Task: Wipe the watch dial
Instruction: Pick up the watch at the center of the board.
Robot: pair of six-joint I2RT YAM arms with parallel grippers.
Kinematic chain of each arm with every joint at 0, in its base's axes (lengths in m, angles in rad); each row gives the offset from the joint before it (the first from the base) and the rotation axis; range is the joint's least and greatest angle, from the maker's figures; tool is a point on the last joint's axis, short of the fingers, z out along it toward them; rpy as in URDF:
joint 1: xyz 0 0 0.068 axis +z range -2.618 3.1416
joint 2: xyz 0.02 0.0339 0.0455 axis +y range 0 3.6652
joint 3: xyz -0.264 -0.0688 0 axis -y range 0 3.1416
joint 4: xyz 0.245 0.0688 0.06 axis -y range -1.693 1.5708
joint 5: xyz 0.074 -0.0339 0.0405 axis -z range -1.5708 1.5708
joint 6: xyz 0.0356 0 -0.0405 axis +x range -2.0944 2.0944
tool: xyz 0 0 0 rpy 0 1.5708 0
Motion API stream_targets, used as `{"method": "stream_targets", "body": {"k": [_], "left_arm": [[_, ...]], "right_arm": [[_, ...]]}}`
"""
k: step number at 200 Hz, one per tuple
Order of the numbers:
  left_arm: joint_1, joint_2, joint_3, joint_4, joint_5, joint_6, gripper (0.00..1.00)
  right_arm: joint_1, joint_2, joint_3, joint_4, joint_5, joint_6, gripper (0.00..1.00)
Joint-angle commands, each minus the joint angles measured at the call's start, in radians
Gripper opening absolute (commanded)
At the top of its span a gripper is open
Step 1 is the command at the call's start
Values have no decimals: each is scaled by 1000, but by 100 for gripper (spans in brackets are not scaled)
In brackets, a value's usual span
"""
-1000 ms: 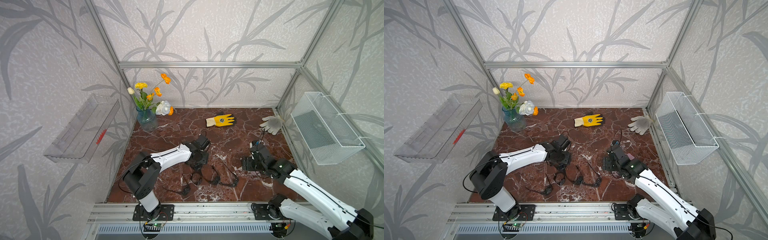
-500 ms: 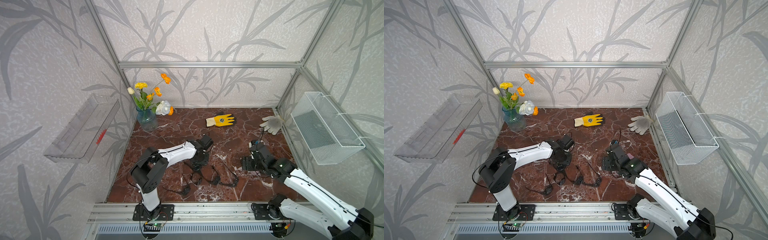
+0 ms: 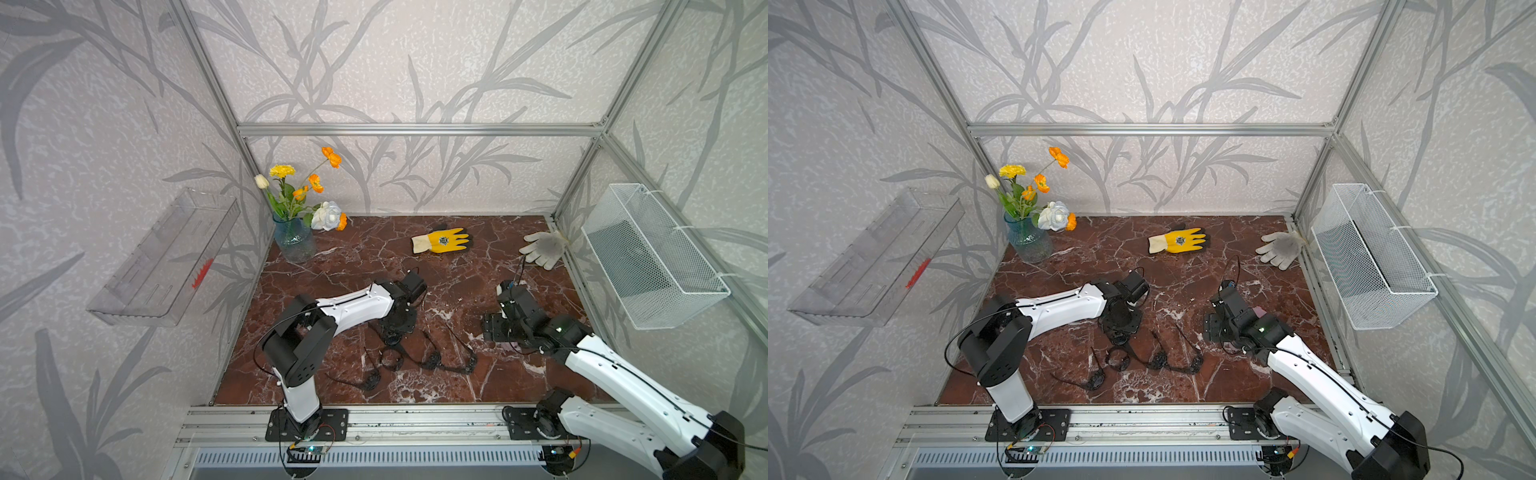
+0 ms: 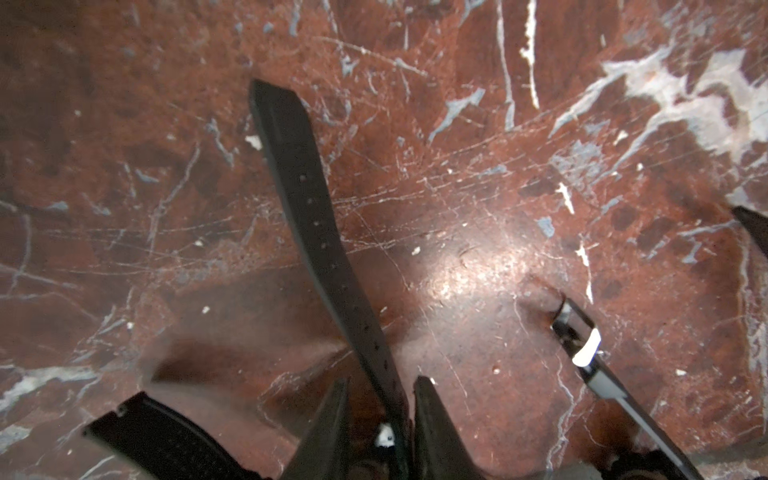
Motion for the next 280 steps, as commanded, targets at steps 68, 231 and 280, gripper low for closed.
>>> {"method": "stream_targets", "body": {"k": [68, 231, 280], "left_arm": [[83, -13, -39, 61, -12, -77, 0], [161, 53, 27, -9, -7, 36, 34], [138, 99, 76, -70, -48, 86, 31]], "right_arm": [[7, -33, -16, -28, 20, 43, 80], [7, -51, -25, -19, 3, 45, 80], [7, -53, -40, -10, -7, 55, 80]]}}
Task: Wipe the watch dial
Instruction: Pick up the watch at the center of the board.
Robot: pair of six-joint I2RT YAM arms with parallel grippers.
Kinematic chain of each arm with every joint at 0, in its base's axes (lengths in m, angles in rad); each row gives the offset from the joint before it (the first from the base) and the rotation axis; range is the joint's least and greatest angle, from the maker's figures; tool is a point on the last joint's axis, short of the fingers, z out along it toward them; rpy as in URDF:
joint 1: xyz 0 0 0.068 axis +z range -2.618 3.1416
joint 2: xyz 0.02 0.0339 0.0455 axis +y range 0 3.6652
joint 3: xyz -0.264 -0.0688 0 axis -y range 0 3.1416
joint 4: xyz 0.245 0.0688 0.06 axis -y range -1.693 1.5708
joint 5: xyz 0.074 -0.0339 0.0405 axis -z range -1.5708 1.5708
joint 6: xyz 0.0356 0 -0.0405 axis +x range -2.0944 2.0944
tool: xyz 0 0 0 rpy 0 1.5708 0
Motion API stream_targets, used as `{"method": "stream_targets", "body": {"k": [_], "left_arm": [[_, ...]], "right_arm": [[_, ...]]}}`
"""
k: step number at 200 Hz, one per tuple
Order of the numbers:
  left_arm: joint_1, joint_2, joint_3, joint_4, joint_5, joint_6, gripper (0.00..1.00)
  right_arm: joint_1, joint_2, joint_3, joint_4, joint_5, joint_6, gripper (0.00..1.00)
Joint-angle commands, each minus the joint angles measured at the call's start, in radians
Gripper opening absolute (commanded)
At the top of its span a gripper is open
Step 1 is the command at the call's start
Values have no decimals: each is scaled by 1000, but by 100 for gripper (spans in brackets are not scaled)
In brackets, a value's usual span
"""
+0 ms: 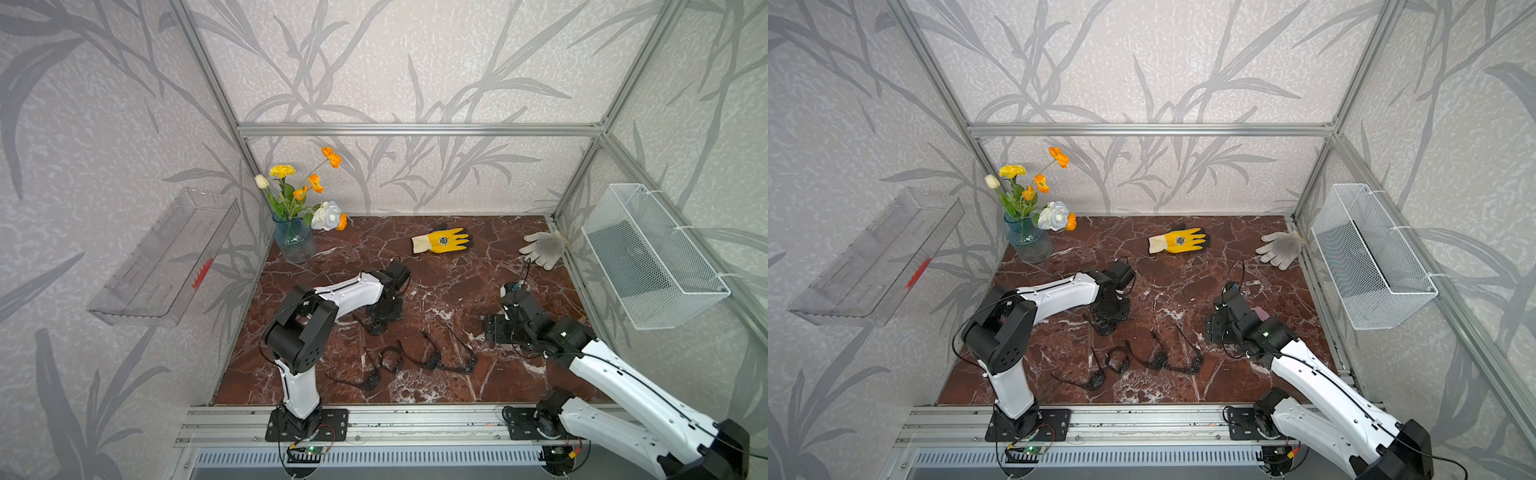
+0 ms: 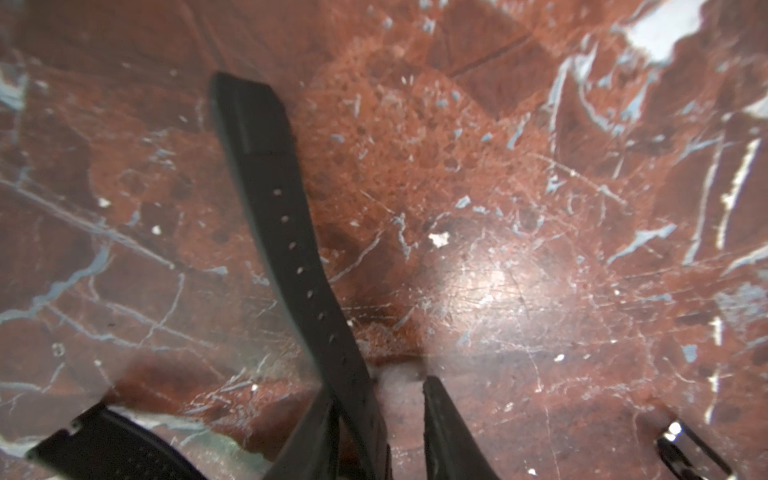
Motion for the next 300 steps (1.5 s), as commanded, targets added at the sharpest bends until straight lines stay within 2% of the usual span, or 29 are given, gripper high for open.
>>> {"method": "stream_targets", "body": {"k": [1, 59, 90, 113, 128, 157, 183, 209, 247, 273, 300], "left_arm": [[-15, 22, 40, -65, -44, 47, 31], [-23, 54, 62, -107, -54, 87, 21], [-24, 54, 51, -97, -45, 76, 12], [-24, 38, 38, -67, -14, 57, 0], [-23, 17, 40, -50, -7, 67, 0], [-12, -90, 37, -6, 3, 43, 0], [21, -260, -39, 160, 64, -46, 0], [43, -393, -107, 314, -15, -140, 0], [97, -530, -220, 578, 167, -265, 0], [102, -572, -258, 668, 288, -346, 0], [104, -580, -318, 813, 434, -480, 0]], "right_arm": [[7, -9, -17, -7, -7, 11, 80], [7, -7, -37, 5, -11, 23, 80], [7, 20, -25, 9, -11, 19, 80], [6, 29, -30, 23, -15, 20, 80], [3, 24, -50, 43, -17, 27, 80], [-38, -6, -65, 33, -31, 34, 79], [-135, -50, -69, -11, -42, 34, 76], [-226, -71, -120, -15, -81, 114, 76], [-236, -73, -201, 38, -90, 167, 76], [-237, -32, -246, 90, -97, 167, 75], [-237, -24, -291, 183, -110, 161, 65]]}}
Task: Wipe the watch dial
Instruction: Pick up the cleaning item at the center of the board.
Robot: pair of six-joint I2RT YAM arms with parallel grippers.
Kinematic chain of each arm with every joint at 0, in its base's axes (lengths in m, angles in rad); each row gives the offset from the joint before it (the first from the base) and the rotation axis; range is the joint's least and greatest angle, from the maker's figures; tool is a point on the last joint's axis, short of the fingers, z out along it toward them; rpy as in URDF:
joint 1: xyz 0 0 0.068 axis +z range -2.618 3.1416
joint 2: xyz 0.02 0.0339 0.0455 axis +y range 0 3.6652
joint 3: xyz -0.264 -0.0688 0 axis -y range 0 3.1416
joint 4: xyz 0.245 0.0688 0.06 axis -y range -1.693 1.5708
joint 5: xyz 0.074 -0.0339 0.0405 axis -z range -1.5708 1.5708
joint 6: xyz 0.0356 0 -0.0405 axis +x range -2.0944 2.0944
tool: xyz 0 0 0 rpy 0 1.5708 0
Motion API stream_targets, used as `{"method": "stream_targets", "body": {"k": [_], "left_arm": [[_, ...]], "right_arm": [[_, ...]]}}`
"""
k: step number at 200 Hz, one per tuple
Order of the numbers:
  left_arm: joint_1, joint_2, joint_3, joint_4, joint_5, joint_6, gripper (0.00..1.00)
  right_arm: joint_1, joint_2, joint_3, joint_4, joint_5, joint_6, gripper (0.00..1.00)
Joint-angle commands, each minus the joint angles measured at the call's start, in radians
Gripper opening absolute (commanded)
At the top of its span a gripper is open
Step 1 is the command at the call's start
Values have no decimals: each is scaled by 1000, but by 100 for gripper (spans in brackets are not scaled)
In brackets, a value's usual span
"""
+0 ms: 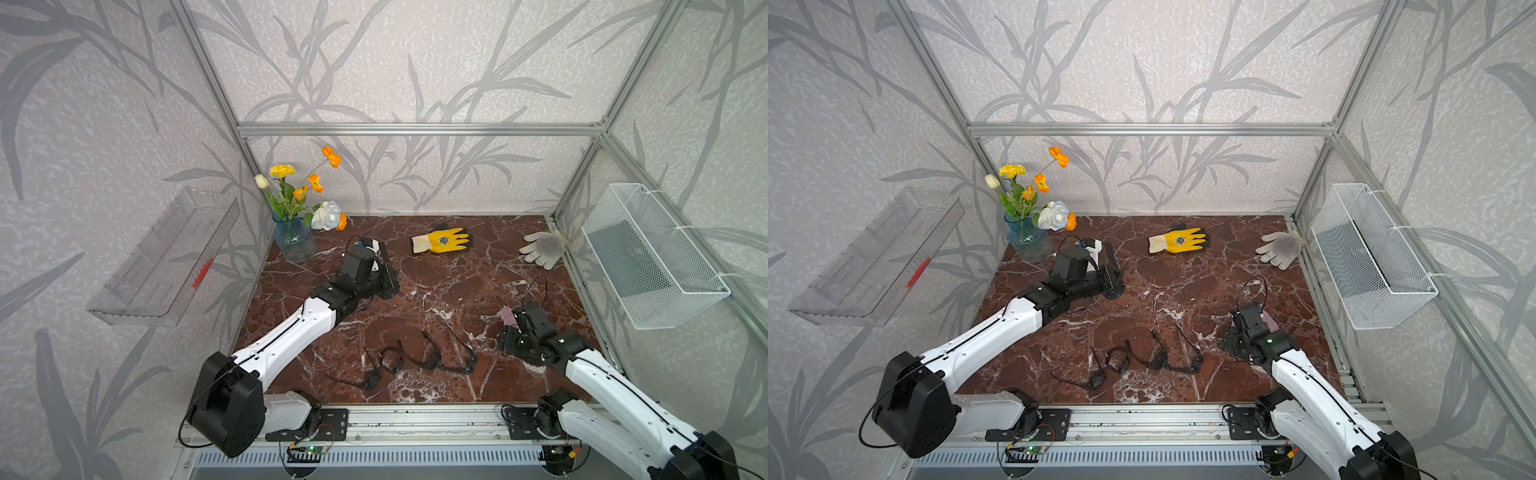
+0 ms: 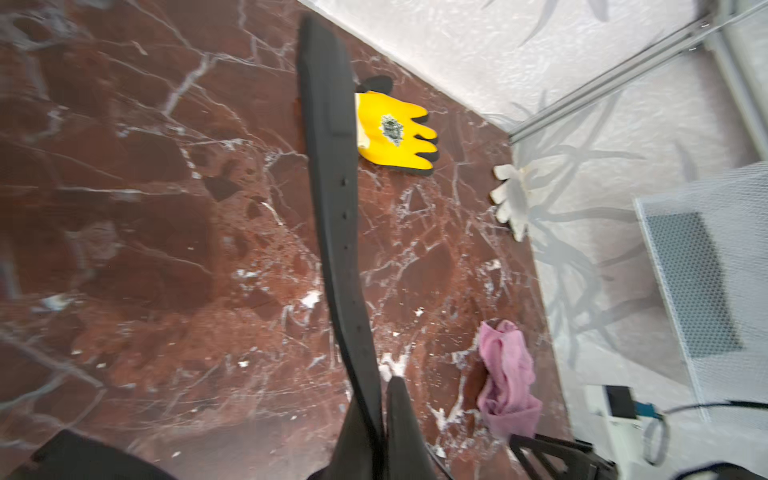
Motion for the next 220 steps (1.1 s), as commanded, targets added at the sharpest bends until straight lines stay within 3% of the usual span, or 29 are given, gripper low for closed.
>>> {"method": "stream_targets", "body": {"k": [1, 33, 69, 93, 160, 220], "left_arm": [[2, -24, -43, 191, 175, -151, 0], [4, -14, -76, 249, 252, -294, 0], [6, -10, -98, 280, 251, -436, 0], [10, 29, -99, 354, 277, -539, 0], [19, 142, -73, 534, 338, -654, 0], [20, 255, 8, 630, 373, -662, 0]], "right_arm": [[-4, 2, -32, 98, -13, 4, 65], [-4, -16, -24, 154, -33, -91, 33], [-6, -36, -9, 165, -54, -141, 0], [-5, -74, 14, 168, -84, -170, 0], [-5, -103, 194, 88, -229, -298, 0], [1, -47, 380, 65, -391, -404, 0]]}}
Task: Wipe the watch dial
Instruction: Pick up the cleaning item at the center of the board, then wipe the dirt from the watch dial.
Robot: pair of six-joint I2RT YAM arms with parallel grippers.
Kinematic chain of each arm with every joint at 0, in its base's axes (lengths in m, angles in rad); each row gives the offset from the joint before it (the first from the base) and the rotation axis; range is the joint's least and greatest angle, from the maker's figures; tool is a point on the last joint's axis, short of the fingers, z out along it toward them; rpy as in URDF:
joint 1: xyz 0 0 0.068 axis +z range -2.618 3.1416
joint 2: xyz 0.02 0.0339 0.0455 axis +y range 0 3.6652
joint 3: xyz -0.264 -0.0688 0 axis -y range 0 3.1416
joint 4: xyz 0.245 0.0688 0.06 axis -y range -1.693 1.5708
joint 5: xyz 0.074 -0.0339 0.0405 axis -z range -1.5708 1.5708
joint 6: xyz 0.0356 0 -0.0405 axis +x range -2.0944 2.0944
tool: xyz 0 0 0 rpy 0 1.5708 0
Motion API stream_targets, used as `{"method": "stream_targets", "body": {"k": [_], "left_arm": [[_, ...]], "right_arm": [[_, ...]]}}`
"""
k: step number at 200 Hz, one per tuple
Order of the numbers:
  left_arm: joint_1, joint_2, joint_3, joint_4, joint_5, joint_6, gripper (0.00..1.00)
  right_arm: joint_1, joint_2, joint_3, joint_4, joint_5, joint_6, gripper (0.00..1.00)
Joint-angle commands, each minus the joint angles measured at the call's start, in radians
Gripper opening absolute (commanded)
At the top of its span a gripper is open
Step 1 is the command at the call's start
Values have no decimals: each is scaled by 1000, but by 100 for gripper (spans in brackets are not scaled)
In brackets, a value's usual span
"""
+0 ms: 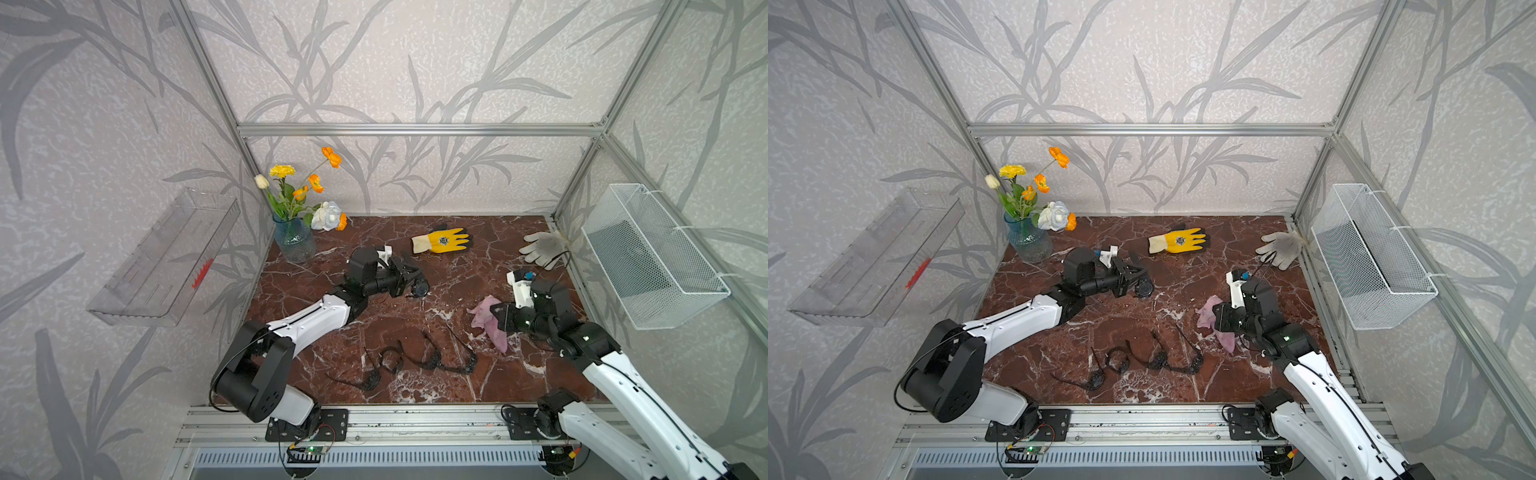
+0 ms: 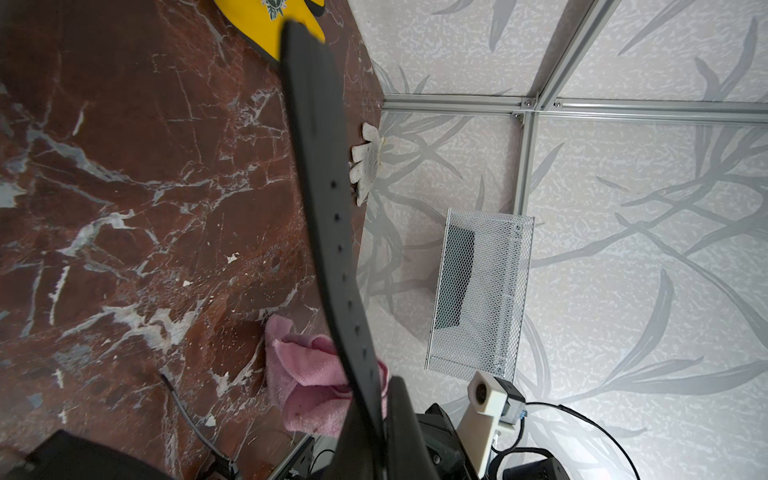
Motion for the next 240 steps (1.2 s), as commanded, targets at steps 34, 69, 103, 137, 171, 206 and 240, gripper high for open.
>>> {"method": "stream_targets", "body": {"k": [34, 69, 103, 137, 171, 206, 240], "left_arm": [[-7, 111, 125, 200, 62, -70, 0], [-52, 130, 206, 99, 47, 2, 0], [-89, 169, 230, 142, 33, -29, 0], [-129, 194, 255, 150, 14, -27, 0], [-157, 217, 276, 168, 16, -39, 0], [-173, 215, 282, 177, 7, -46, 0], [-187, 200, 264, 173, -14, -46, 0]], "right_arm": [[12, 16, 115, 33, -121, -86, 0], [81, 87, 142, 112, -141, -86, 0], [135, 145, 151, 208, -105, -78, 0], [159, 185, 150, 315, -99, -55, 0], [169, 213, 114, 429, -100, -28, 0], [186, 218, 67, 447, 21, -29, 0], [186, 214, 23, 436, 146, -8, 0]]}}
